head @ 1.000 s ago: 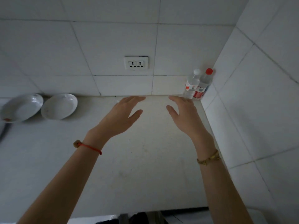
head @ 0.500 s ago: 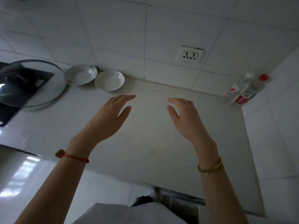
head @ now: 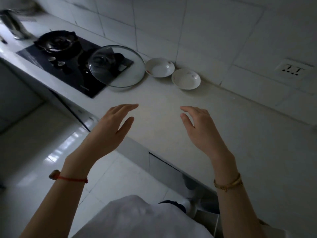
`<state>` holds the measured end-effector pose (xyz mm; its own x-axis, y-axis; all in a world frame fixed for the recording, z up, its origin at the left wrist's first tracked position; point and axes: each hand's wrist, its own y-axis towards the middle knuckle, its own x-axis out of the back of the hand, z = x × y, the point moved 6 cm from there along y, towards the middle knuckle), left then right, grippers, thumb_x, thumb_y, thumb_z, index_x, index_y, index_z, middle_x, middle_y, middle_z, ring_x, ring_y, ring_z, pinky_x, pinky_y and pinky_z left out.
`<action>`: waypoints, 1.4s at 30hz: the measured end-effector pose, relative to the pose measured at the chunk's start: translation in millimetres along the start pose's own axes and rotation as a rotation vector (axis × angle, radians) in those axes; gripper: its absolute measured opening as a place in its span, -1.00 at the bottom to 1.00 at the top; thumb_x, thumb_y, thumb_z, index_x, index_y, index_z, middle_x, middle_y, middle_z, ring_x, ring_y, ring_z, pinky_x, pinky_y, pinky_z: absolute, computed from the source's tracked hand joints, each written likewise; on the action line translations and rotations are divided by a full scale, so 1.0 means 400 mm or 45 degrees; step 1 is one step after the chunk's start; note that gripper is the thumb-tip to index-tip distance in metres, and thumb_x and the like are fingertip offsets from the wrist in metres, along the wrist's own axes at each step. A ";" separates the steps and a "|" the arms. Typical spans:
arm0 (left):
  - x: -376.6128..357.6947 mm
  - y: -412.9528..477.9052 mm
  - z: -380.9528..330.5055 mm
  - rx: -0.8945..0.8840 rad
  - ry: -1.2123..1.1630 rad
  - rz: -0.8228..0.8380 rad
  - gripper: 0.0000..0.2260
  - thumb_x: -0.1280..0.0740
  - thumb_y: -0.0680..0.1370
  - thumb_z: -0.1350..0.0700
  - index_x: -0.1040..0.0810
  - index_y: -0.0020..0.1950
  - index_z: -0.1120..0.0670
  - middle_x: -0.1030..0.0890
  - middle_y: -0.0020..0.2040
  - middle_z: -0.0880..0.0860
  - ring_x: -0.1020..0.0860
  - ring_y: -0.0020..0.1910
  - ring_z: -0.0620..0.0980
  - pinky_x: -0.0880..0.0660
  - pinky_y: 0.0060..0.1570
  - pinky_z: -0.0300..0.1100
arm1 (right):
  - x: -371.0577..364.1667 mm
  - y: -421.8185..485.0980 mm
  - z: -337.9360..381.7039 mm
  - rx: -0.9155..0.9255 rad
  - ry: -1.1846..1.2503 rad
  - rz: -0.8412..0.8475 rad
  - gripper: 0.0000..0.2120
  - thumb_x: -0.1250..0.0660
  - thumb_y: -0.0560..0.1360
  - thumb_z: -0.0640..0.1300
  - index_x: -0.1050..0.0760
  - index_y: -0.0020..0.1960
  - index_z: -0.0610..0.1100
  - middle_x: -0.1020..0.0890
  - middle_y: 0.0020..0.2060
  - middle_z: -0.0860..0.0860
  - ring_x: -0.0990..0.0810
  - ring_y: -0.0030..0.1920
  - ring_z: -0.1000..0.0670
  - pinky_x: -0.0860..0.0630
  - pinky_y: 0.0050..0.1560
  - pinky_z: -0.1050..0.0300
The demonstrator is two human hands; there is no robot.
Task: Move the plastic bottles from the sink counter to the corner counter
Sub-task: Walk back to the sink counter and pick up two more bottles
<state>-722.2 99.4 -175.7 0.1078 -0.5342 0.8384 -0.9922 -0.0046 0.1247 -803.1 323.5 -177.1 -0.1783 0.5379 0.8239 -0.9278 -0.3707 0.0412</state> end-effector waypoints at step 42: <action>0.559 -0.645 0.823 1.132 0.074 -0.762 -0.63 -0.15 0.62 0.02 -0.36 0.44 -0.03 -0.46 0.36 -0.05 -0.38 0.37 -0.07 -0.36 0.36 -0.03 | -0.898 0.256 1.174 1.170 0.036 0.863 -0.63 -0.10 0.62 0.03 -0.40 0.37 -0.05 -0.53 0.29 0.03 -0.39 0.33 0.01 -0.34 0.36 0.01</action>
<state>-462.9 -297.0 -195.0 0.5712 -0.2002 0.7960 -0.4642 -0.8786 0.1121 -680.1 -263.1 -203.3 -0.5692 0.0288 0.8217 -0.0495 -0.9988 0.0007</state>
